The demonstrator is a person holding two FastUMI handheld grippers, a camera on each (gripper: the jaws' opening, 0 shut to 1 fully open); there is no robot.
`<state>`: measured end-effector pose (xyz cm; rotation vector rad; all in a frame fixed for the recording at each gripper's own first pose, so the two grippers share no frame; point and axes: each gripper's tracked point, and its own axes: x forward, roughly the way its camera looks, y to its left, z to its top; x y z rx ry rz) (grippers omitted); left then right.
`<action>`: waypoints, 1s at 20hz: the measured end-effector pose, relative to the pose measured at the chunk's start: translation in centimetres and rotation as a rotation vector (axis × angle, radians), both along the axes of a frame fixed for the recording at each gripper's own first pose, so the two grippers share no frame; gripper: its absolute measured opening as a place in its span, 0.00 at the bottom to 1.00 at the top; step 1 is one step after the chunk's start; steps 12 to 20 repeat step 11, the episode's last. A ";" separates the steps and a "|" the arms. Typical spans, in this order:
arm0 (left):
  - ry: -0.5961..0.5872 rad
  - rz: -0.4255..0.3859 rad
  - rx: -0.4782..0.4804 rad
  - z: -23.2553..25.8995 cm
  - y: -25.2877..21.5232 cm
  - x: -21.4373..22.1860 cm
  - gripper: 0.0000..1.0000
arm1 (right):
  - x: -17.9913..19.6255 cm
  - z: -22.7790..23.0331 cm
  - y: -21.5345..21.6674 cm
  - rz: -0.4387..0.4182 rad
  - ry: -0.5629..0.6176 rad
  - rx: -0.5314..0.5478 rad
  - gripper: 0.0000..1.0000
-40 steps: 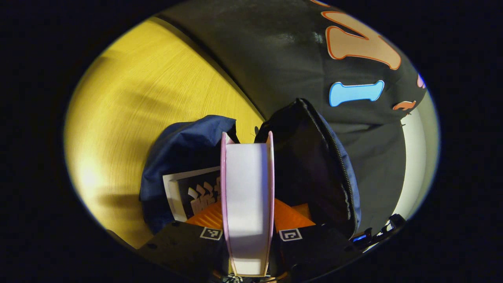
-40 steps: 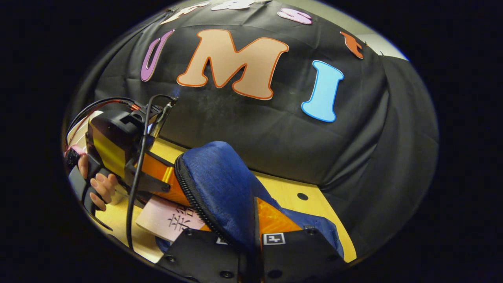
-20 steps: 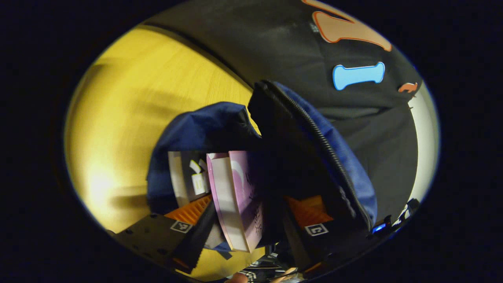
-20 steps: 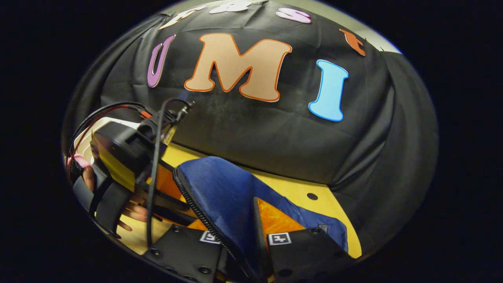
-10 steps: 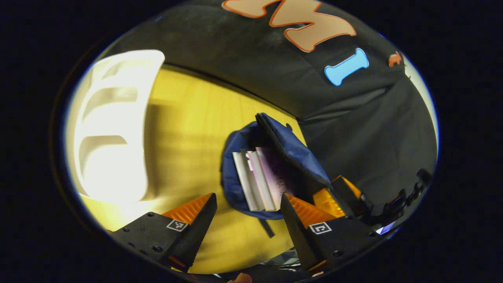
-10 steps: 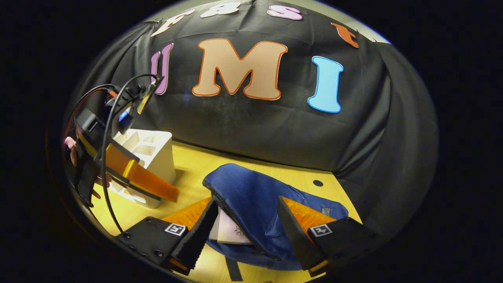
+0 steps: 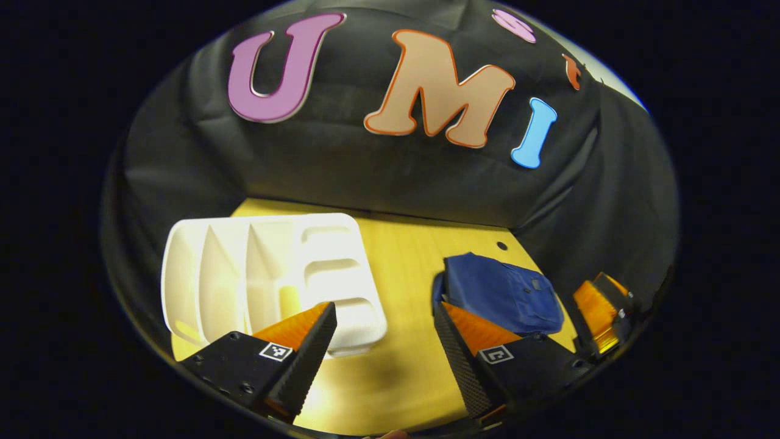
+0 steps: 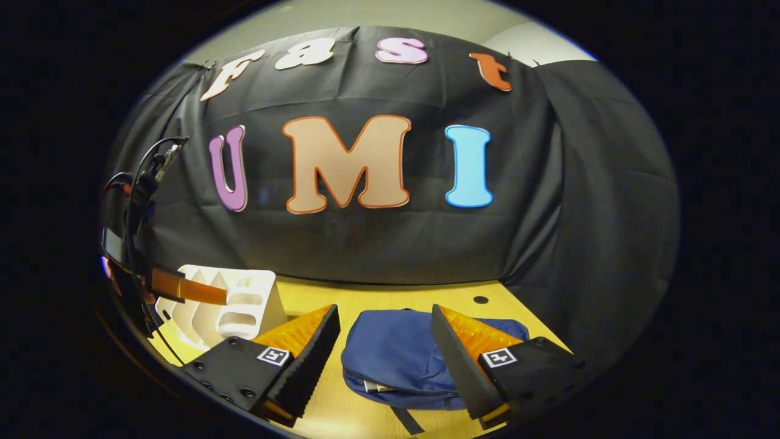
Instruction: Open the schoolbag, grab two books from the bookshelf and put them into the schoolbag.
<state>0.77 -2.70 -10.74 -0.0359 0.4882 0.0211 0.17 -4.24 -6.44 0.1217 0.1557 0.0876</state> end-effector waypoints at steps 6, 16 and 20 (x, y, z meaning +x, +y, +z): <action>-0.009 -0.044 -0.022 0.7 0.1 -0.2 0.95 | -0.5 1.6 -0.7 -0.073 -0.033 -0.051 1.00; -0.001 -0.115 -0.042 1.4 -0.9 -0.1 0.94 | -0.7 2.9 -0.9 -0.116 -0.051 -0.079 1.00; -0.001 -0.115 -0.042 1.4 -0.9 -0.1 0.94 | -0.7 2.9 -0.9 -0.116 -0.051 -0.079 1.00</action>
